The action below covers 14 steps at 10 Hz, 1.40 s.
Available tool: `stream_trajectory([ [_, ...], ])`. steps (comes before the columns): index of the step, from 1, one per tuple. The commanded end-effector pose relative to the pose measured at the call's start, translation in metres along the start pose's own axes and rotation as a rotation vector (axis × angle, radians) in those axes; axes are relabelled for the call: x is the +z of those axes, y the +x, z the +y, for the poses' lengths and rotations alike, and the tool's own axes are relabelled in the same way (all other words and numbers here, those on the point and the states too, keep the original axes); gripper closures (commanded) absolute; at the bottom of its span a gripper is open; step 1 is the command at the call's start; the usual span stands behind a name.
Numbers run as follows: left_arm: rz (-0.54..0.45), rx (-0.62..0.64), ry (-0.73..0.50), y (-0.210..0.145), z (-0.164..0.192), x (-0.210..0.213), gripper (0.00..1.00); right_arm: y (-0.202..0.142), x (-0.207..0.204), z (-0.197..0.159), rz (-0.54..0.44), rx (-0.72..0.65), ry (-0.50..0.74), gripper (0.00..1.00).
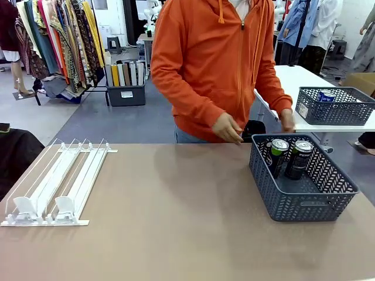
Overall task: Retrieve and store the cans from the dispenser.
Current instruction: Pick up one can from the Automatic Can Dispenser and place it in the middle of the table.
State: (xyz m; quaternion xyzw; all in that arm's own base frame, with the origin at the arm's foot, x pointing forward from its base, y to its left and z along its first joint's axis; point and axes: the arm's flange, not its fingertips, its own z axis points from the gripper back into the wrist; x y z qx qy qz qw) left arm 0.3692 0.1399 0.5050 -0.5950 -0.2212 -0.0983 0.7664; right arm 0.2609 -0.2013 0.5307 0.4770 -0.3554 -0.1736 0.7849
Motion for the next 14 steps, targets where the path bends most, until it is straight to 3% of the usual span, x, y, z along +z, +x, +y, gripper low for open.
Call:
stream_trajectory([
  [1, -0.005, 0.012, 0.0, -0.0004, -0.002, -0.0009, 0.0, 0.0026, -0.0027, 0.0005, -0.023, 0.022, 0.033, 0.0],
  [14, -0.005, 0.012, 0.0, -0.0004, -0.002, -0.0009, 0.0, 0.0026, -0.0027, 0.0005, -0.023, 0.022, 0.033, 0.0],
])
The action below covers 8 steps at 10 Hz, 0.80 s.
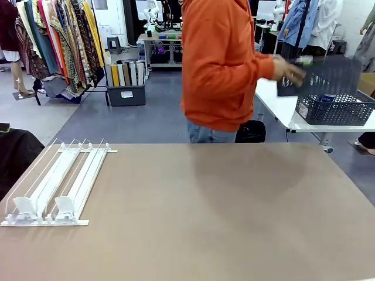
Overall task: Retrieve and store the cans from the dispenser.
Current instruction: Pick up one can from the Automatic Can Dispenser and place it in the middle of the table.
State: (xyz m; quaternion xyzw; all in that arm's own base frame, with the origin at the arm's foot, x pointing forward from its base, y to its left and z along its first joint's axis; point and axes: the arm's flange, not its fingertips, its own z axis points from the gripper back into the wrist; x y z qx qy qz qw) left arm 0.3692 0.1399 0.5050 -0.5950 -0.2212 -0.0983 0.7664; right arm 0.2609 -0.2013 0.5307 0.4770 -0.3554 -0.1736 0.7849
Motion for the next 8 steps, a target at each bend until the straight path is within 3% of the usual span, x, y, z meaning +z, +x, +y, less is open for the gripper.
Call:
stream_trajectory([
  [1, -0.005, 0.012, 0.0, -0.0004, -0.002, -0.0009, 0.0, 0.0026, -0.0027, 0.0005, -0.023, 0.022, 0.033, 0.0],
  [8, -0.005, 0.012, 0.0, -0.0004, -0.002, -0.0009, 0.0, 0.0026, -0.0027, 0.0005, -0.023, 0.022, 0.033, 0.0],
])
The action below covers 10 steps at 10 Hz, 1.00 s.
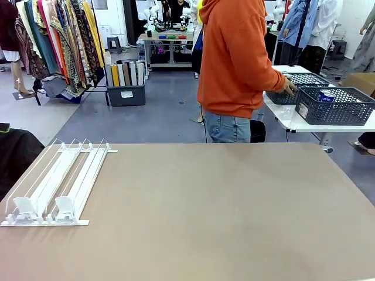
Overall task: Retrieve and store the cans from the dispenser.
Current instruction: Pick up one can from the Automatic Can Dispenser and place it in the middle of the table.
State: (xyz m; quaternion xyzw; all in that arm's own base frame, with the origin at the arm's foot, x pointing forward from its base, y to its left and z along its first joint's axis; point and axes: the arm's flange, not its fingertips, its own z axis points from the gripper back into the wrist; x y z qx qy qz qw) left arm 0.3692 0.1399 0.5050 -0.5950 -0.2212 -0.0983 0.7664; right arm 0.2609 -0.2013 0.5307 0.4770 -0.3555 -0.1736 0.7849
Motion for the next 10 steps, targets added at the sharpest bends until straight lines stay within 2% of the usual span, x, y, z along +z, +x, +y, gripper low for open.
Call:
stream_trajectory([
  [1, -0.005, 0.012, 0.0, -0.0004, -0.002, -0.0009, 0.0, 0.0026, -0.0027, 0.0005, -0.023, 0.022, 0.033, 0.0],
  [10, -0.005, 0.012, 0.0, -0.0004, -0.002, -0.0009, 0.0, 0.0026, -0.0027, 0.0005, -0.023, 0.022, 0.033, 0.0],
])
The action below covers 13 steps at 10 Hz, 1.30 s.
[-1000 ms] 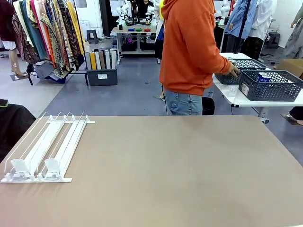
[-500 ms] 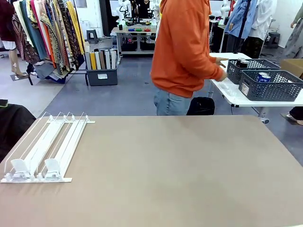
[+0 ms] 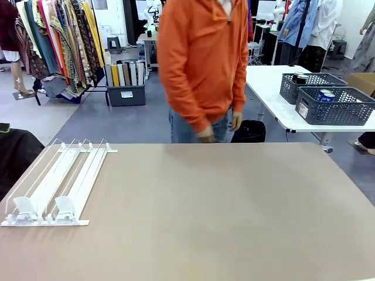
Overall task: Retrieve and store the cans from the dispenser.
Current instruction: Pick up one can from the Automatic Can Dispenser and place it in the middle of the table.
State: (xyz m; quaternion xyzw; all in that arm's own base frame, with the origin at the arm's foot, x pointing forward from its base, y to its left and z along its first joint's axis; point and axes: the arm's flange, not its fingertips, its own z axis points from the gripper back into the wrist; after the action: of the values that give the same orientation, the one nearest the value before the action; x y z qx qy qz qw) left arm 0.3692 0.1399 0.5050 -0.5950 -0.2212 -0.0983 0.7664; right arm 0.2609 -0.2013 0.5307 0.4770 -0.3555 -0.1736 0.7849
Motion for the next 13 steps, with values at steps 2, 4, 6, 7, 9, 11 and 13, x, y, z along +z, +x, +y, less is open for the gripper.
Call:
stream_trajectory([
  [2, -0.005, 0.012, 0.0, -0.0004, -0.002, -0.0009, 0.0, 0.0026, -0.0027, 0.0005, -0.023, 0.022, 0.033, 0.0],
  [4, -0.005, 0.012, 0.0, -0.0004, -0.002, -0.0009, 0.0, 0.0026, -0.0027, 0.0005, -0.023, 0.022, 0.033, 0.0],
  [6, -0.005, 0.012, 0.0, -0.0004, -0.002, -0.0009, 0.0, 0.0026, -0.0027, 0.0005, -0.023, 0.022, 0.033, 0.0],
  [7, -0.005, 0.012, 0.0, -0.0004, -0.002, -0.0009, 0.0, 0.0026, -0.0027, 0.0005, -0.023, 0.022, 0.033, 0.0],
  [9, -0.005, 0.012, 0.0, -0.0004, -0.002, -0.0009, 0.0, 0.0026, -0.0027, 0.0005, -0.023, 0.022, 0.033, 0.0],
  [11, -0.005, 0.012, 0.0, -0.0004, -0.002, -0.0009, 0.0, 0.0026, -0.0027, 0.0005, -0.023, 0.022, 0.033, 0.0],
  [13, -0.005, 0.012, 0.0, -0.0004, -0.002, -0.0009, 0.0, 0.0026, -0.0027, 0.0005, -0.023, 0.022, 0.033, 0.0],
])
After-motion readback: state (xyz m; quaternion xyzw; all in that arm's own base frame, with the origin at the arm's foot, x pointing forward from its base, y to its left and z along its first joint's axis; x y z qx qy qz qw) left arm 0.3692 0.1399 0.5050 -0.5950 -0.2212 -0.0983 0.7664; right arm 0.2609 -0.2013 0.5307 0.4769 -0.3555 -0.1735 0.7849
